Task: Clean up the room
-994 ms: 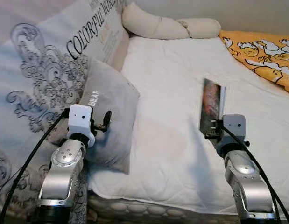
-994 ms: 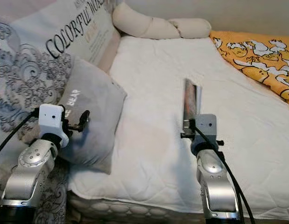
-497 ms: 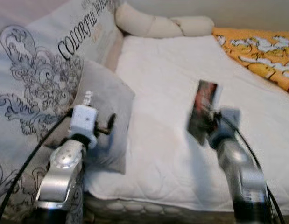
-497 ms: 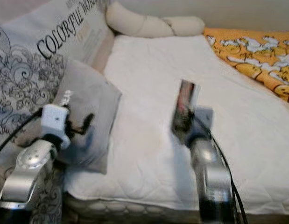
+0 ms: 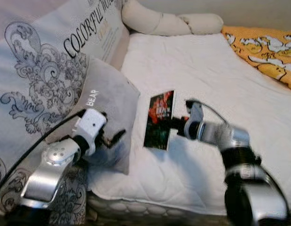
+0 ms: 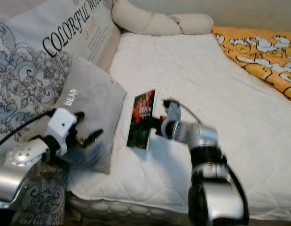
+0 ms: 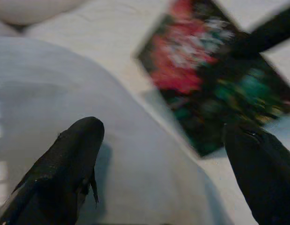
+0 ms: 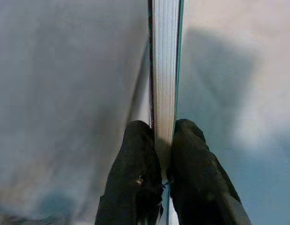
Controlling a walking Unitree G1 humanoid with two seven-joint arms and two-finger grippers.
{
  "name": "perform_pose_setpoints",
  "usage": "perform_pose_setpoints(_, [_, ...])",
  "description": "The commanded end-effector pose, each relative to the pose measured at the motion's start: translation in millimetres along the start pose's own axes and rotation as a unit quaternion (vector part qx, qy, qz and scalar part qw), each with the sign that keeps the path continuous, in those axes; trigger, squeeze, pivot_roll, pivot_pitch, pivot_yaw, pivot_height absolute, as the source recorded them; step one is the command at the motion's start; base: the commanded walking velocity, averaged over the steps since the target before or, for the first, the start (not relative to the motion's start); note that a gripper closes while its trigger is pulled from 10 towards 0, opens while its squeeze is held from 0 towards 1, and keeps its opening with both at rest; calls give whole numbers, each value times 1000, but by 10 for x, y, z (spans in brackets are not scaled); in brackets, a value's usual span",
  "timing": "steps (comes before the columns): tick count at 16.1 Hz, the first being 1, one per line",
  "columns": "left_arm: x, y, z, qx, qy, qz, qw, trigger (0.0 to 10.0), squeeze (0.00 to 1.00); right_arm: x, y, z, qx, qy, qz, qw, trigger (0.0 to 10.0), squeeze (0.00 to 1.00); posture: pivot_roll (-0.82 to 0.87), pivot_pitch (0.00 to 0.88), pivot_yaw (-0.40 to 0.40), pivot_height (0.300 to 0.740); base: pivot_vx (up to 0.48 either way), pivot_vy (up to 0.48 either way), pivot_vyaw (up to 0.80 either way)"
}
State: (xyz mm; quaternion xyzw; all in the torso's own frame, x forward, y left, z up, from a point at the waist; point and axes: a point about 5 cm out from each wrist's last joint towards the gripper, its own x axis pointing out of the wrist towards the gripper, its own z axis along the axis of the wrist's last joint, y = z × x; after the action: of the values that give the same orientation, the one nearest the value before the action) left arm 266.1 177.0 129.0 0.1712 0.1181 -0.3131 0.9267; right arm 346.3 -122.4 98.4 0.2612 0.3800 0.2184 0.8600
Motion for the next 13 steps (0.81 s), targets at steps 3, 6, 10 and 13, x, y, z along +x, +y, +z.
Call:
perform_pose_setpoints(3, [-43, -75, -10, 6, 20, -49, 999, 10000, 86, 57, -100, -81, 27, 24, -2, 999, 10000, 0, 5, 0, 28, 740, 0, 0, 0])
perform_pose_setpoints(6, [-101, -150, -23, 1, 42, -89, 995, 10000, 86, 13, -247, -58, 24, 40, -30, 998, 10000, 0, 23, 0, 22, 740, 0, 0, 0])
perform_pose_setpoints(10, [-144, -193, -87, -6, 78, -126, 989, 10000, 86, -19, -376, 24, -66, 20, -75, 995, 10000, 0, 27, 0, 28, 740, 0, 0, 0])
perform_pose_setpoints(13, [-167, -216, -108, -11, 95, -144, 985, 10000, 82, -28, -405, 26, -105, 37, -91, 990, 10000, 0, 29, 0, 23, 740, 0, 0, 0])
